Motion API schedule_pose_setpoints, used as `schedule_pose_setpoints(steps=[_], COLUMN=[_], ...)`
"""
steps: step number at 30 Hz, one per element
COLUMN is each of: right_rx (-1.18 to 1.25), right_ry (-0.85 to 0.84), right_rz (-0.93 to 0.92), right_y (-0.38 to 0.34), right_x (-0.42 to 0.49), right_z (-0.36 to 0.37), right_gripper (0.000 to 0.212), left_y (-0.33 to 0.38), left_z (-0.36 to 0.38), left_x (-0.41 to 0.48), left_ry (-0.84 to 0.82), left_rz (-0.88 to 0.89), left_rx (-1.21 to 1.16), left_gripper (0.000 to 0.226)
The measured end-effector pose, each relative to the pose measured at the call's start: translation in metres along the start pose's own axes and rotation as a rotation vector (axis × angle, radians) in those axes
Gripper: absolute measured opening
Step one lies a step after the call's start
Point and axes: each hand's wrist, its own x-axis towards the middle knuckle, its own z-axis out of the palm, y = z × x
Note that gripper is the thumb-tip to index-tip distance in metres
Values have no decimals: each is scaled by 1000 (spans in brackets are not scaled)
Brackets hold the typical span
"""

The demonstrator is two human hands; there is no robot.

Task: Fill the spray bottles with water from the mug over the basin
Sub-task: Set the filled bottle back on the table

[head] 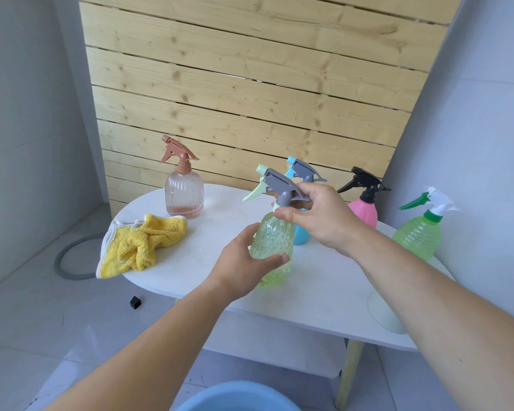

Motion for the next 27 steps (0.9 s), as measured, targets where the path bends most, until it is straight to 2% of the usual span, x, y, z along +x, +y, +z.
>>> schedule_pose_setpoints(steps=[4,9,14,17,21,24,27], right_rx=[194,142,128,127,140,178,301], right_ry=[-59,53,74,51,58,68,27], right_rz=[57,33,17,30,202,321,411], right_y=[3,6,5,7,25,43,55], right_x=[-1,0,-3,-12,-35,-57,-70], right_z=[-2,6,5,5,8,12,19], right_gripper=[22,17,17,23,49,29,43], left_y=[-1,1,5,7,0,-6,-10], left_z=[1,4,9,5,-5,-8,-8], left_x=[1,-1,-6,-9,-7,-5,-4], left_ry=[11,70,101,59,-54,-71,-53], left_rz=[-3,0,-10,-6,-10,-20,10], left_rx=[29,80,132,146,149,142,111], left_gripper=[83,85,86,89,93,79,69])
